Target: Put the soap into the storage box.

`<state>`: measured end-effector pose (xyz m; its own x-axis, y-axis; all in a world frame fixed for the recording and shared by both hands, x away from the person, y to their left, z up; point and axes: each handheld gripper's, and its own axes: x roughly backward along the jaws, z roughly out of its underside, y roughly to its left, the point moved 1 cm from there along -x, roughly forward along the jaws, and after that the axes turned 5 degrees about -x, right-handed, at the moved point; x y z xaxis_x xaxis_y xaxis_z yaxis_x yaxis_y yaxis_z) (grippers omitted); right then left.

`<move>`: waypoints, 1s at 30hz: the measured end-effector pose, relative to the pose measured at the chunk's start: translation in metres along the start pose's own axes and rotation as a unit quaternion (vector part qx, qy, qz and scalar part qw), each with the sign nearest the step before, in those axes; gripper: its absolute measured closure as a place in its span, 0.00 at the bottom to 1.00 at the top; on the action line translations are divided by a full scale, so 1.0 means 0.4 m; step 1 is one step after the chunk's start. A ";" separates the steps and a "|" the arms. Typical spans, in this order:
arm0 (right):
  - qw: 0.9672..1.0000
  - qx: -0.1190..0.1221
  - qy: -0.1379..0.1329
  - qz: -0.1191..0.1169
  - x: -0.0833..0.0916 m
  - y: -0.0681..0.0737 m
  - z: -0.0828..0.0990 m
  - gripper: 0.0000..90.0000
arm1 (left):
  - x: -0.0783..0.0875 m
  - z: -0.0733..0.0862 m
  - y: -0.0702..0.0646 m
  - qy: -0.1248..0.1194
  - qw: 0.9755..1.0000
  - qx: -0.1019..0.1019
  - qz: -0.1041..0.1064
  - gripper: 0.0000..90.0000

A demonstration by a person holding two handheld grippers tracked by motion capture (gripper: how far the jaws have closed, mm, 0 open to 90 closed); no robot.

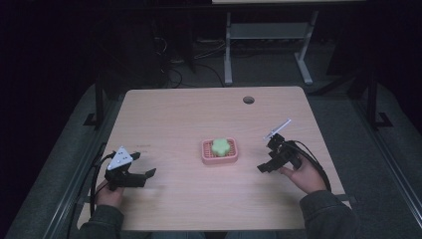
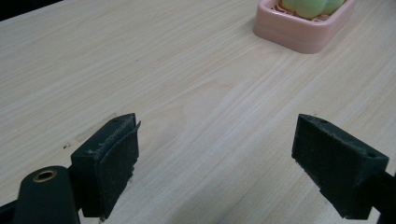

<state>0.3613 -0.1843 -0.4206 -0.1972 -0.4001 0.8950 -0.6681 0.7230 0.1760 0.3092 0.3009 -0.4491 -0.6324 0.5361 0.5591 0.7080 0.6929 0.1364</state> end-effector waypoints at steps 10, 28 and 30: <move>1.000 -0.014 -0.007 -0.003 0.003 -0.008 0.055 0.27 | -0.001 0.001 -0.001 0.005 1.000 -0.002 0.001 0.16; 1.000 -0.025 -0.018 -0.001 0.007 -0.009 0.126 0.27 | -0.003 0.002 -0.002 0.007 1.000 -0.008 0.003 0.16; 0.999 -0.027 -0.018 0.000 0.008 -0.009 0.133 0.27 | -0.003 0.002 -0.002 0.008 1.000 -0.008 0.003 0.16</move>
<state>0.3247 -0.2181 -0.4403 -0.2234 -0.4198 0.8797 -0.6290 0.7515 0.1989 0.3092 0.3000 -0.4507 -0.6226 0.5331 0.5728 0.7173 0.6815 0.1453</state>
